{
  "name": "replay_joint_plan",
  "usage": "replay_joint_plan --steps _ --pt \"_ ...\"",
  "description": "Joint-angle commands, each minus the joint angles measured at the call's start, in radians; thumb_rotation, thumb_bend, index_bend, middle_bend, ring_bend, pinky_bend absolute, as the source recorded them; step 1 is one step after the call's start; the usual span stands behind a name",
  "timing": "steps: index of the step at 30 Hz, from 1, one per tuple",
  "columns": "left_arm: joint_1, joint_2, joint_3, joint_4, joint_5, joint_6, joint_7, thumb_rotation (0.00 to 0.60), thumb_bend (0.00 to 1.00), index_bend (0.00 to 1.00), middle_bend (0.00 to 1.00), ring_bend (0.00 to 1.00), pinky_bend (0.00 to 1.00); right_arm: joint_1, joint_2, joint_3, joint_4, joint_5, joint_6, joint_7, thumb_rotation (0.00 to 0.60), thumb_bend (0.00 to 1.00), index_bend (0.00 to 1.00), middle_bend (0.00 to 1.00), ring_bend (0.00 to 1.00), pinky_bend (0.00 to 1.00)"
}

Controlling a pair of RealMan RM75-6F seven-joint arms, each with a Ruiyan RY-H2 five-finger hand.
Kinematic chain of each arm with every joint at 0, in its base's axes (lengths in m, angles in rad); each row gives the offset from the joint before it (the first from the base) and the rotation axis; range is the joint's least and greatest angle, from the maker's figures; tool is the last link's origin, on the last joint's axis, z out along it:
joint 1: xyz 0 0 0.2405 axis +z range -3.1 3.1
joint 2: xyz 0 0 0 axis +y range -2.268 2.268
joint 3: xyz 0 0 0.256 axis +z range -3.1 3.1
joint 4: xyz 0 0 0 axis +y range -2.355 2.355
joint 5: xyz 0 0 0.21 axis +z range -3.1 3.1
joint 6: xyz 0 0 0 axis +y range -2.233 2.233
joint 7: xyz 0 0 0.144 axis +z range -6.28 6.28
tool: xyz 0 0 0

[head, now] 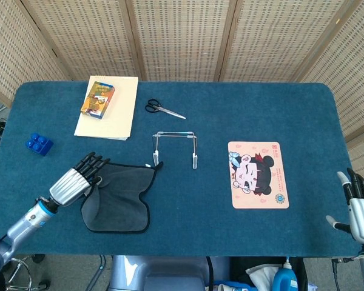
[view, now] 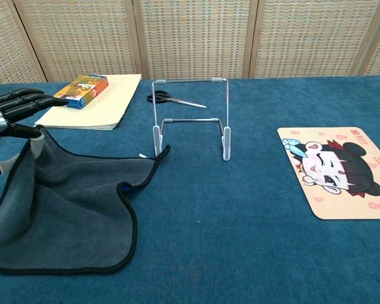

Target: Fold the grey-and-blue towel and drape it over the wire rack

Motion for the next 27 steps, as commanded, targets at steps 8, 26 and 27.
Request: replay_joint_plan --steps 8,26,27 --pt "-0.119 -0.072 0.036 -0.165 0.093 -0.064 0.237 0.600 0.53 0.70 0.00 0.00 0.00 -0.003 0.011 0.002 0.001 0.004 -0.001 0.025 0.600 0.00 0.00 0.00 0.00 0.00" --pt "-0.193 -0.112 0.019 -0.255 0.098 -0.205 0.340 0.600 0.54 0.69 0.00 0.00 0.00 -0.005 0.023 0.004 0.003 0.009 -0.006 0.058 0.600 0.00 0.00 0.00 0.00 0.00" --pt "-0.196 -0.119 0.014 -0.255 0.093 -0.217 0.338 0.600 0.54 0.69 0.00 0.00 0.00 -0.005 0.023 0.004 0.001 0.008 -0.006 0.058 0.600 0.00 0.00 0.00 0.00 0.00"
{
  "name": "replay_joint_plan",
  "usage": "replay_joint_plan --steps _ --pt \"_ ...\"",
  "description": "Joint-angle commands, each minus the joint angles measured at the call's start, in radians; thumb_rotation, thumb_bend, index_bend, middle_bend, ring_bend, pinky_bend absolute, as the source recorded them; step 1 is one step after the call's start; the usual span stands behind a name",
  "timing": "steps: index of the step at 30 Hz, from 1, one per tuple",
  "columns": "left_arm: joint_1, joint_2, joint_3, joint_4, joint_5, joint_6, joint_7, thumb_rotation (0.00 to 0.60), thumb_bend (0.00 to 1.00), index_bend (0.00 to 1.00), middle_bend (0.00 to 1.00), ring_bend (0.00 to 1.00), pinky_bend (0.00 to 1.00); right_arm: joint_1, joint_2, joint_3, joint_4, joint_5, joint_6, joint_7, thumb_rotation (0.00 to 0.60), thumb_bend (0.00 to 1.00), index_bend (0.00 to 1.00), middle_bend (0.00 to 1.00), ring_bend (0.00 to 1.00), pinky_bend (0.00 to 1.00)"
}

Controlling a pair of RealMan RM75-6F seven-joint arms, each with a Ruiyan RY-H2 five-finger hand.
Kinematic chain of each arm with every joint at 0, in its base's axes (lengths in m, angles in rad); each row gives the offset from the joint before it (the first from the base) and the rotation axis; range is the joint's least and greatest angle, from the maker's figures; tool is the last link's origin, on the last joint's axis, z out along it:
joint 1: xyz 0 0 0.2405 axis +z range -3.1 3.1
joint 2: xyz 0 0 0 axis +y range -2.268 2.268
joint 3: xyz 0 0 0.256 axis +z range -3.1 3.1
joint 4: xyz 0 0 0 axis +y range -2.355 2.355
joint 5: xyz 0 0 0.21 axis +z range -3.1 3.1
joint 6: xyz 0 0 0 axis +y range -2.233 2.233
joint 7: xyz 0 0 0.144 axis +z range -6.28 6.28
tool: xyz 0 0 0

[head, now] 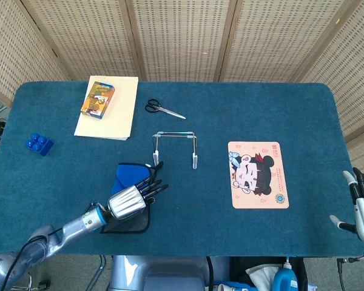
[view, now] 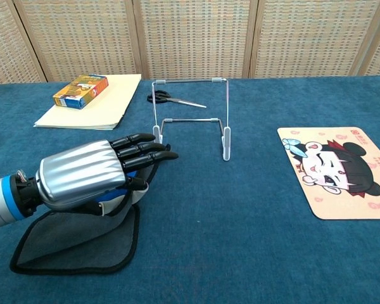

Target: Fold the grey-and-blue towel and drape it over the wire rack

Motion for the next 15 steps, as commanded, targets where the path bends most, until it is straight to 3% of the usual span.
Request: replay_joint_plan --steps 1,3,5,7,9,11,15 --pt "-0.006 -0.012 -0.010 -0.001 -0.011 -0.022 -0.001 0.600 0.54 0.69 0.00 0.00 0.00 0.000 0.001 0.000 -0.002 -0.001 0.000 0.000 0.600 0.00 0.00 0.00 0.00 0.00" --pt "-0.008 -0.017 -0.013 0.000 -0.014 -0.029 0.003 0.600 0.53 0.66 0.00 0.00 0.00 -0.001 0.001 -0.001 -0.003 0.000 0.001 0.000 0.600 0.00 0.00 0.00 0.00 0.00" --pt "-0.009 -0.021 -0.015 0.004 -0.016 -0.037 0.014 0.600 0.53 0.53 0.00 0.00 0.00 -0.001 0.002 0.000 -0.003 0.000 0.001 0.001 0.600 0.00 0.00 0.00 0.00 0.00" --pt "-0.008 -0.020 -0.021 0.004 -0.022 -0.037 0.022 0.600 0.52 0.21 0.00 0.00 0.00 -0.002 0.003 0.001 -0.003 0.002 0.001 0.004 0.600 0.00 0.00 0.00 0.00 0.00" --pt "-0.002 -0.012 -0.033 -0.007 -0.034 -0.024 0.007 0.600 0.50 0.03 0.00 0.00 0.00 -0.002 0.004 0.001 -0.003 0.003 0.003 0.005 0.600 0.00 0.00 0.00 0.00 0.00" --pt "0.001 0.000 -0.040 -0.019 -0.040 -0.009 -0.004 0.600 0.45 0.00 0.00 0.00 0.00 -0.003 0.004 0.001 -0.002 0.003 0.003 0.006 0.600 0.00 0.00 0.00 0.00 0.00" --pt "0.007 0.046 -0.051 -0.051 -0.042 0.048 -0.039 0.600 0.17 0.00 0.00 0.00 0.00 -0.003 0.004 0.000 -0.004 0.000 0.003 0.004 0.600 0.00 0.00 0.00 0.00 0.00"
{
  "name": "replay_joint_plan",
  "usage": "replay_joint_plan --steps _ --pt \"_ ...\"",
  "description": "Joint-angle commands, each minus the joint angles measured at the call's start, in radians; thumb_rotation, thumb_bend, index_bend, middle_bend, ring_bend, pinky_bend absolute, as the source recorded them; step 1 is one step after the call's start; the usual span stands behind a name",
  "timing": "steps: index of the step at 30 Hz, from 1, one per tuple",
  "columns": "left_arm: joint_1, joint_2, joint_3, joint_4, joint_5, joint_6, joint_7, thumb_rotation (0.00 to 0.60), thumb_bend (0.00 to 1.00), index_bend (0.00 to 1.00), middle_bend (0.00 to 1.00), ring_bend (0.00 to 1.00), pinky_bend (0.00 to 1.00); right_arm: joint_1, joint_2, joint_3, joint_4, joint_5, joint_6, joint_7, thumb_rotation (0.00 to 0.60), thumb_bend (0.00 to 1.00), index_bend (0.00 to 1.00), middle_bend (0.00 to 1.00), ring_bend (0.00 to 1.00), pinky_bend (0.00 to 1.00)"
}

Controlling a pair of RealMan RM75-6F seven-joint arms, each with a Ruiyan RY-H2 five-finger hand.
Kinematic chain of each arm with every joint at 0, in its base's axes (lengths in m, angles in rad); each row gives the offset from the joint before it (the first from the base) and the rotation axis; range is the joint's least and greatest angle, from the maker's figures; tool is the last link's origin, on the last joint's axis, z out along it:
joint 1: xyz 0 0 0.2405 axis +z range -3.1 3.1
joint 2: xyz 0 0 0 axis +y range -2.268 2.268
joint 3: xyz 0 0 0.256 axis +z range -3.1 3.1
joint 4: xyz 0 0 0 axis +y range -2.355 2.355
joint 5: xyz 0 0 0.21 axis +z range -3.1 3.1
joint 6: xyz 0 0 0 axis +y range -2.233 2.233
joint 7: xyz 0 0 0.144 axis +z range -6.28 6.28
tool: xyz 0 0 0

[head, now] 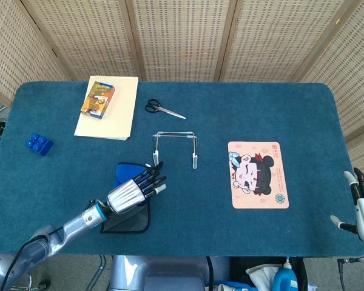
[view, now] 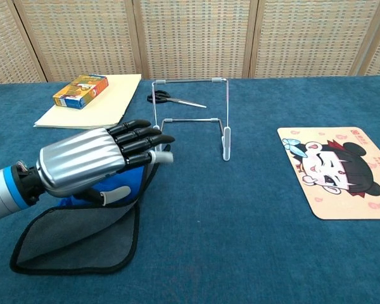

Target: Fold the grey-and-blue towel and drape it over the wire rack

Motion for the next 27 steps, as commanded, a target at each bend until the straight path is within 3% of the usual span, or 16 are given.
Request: replay_joint_plan --steps 1,7,12,15,21,27 --pt "0.008 0.043 -0.011 -0.035 -0.003 0.052 -0.046 0.600 0.13 0.00 0.00 0.00 0.00 0.000 -0.001 -0.002 -0.001 -0.003 0.001 -0.004 0.600 0.00 0.00 0.00 0.00 0.00" --pt "0.050 0.138 -0.027 -0.103 -0.018 0.162 -0.122 0.600 0.15 0.01 0.00 0.00 0.00 -0.001 -0.005 -0.007 -0.007 -0.015 0.007 -0.021 0.600 0.00 0.00 0.00 0.00 0.00" --pt "0.110 0.217 0.034 -0.115 0.013 0.198 -0.156 0.600 0.19 0.25 0.00 0.00 0.00 -0.002 -0.007 -0.008 -0.011 -0.018 0.012 -0.030 0.600 0.00 0.00 0.00 0.00 0.00" --pt "0.149 0.250 0.056 -0.084 0.018 0.222 -0.178 0.600 0.20 0.32 0.00 0.00 0.00 -0.003 -0.007 -0.009 -0.013 -0.021 0.014 -0.035 0.600 0.00 0.00 0.00 0.00 0.00" --pt "0.190 0.265 0.077 -0.007 0.028 0.231 -0.204 0.600 0.24 0.35 0.00 0.00 0.00 -0.002 -0.009 -0.012 -0.018 -0.027 0.014 -0.045 0.600 0.00 0.00 0.00 0.00 0.00" --pt "0.223 0.225 0.109 0.082 0.057 0.226 -0.209 0.600 0.24 0.35 0.00 0.00 0.00 -0.003 -0.010 -0.013 -0.020 -0.030 0.017 -0.045 0.600 0.00 0.00 0.00 0.00 0.00"
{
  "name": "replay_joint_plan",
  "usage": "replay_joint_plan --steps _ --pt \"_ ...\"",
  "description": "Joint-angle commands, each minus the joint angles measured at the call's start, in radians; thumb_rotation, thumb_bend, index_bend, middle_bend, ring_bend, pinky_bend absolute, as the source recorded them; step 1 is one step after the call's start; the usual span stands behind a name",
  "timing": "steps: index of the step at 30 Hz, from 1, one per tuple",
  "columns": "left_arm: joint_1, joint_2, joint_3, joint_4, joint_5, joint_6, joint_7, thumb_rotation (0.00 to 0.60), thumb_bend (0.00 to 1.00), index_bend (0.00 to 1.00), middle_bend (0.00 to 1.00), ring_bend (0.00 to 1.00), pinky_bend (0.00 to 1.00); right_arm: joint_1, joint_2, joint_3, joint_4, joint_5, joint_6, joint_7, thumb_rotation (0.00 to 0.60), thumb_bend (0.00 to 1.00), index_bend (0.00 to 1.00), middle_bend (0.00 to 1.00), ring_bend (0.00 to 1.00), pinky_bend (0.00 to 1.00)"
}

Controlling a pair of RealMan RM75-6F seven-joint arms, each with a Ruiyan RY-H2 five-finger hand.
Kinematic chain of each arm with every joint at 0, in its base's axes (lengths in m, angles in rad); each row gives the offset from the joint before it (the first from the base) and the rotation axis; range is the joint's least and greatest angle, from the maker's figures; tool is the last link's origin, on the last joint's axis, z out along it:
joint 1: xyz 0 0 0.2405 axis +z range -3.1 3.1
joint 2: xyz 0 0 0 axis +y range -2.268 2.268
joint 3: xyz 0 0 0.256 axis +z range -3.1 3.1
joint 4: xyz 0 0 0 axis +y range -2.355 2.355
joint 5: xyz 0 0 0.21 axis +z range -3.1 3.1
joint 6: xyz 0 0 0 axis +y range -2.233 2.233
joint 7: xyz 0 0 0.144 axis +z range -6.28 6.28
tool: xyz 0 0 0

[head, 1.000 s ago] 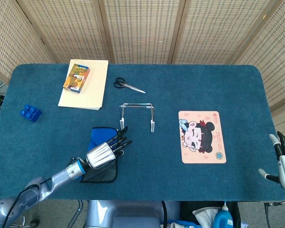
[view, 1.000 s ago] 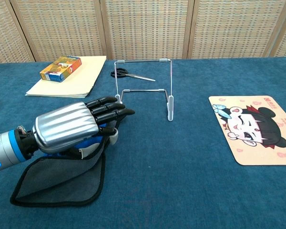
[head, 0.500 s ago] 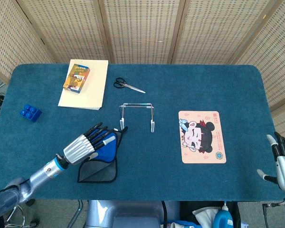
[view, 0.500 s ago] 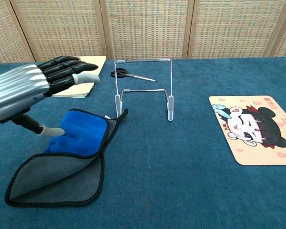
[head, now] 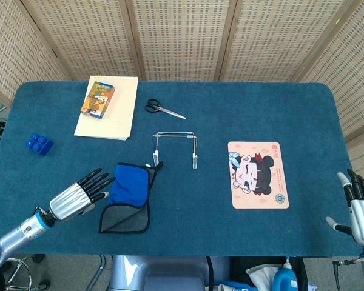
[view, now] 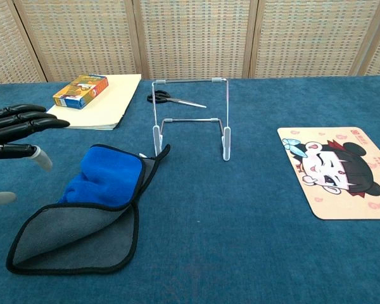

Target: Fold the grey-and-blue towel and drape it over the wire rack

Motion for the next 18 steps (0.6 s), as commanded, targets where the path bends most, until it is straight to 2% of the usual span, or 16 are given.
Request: replay_joint_plan --steps 1,14,17,18 --pt "0.025 -0.035 0.021 0.056 0.018 -0.003 -0.011 0.600 0.24 0.35 0.00 0.00 0.00 0.001 0.000 0.001 0.002 0.002 -0.002 0.003 0.600 0.00 0.00 0.00 0.00 0.00" --pt "0.028 -0.175 0.019 0.187 0.040 0.024 -0.009 0.600 0.25 0.35 0.00 0.00 0.00 0.000 0.004 0.003 0.002 0.004 0.000 0.010 0.600 0.00 0.00 0.00 0.00 0.00" --pt "0.025 -0.189 0.026 0.199 0.048 0.023 -0.001 0.600 0.31 0.37 0.00 0.00 0.00 0.000 0.005 0.004 0.001 0.005 -0.001 0.012 0.600 0.00 0.00 0.00 0.00 0.00" --pt "0.024 -0.193 0.028 0.202 0.051 0.024 0.002 0.600 0.35 0.38 0.00 0.00 0.00 0.000 0.005 0.004 0.001 0.005 -0.002 0.013 0.600 0.00 0.00 0.00 0.00 0.00"
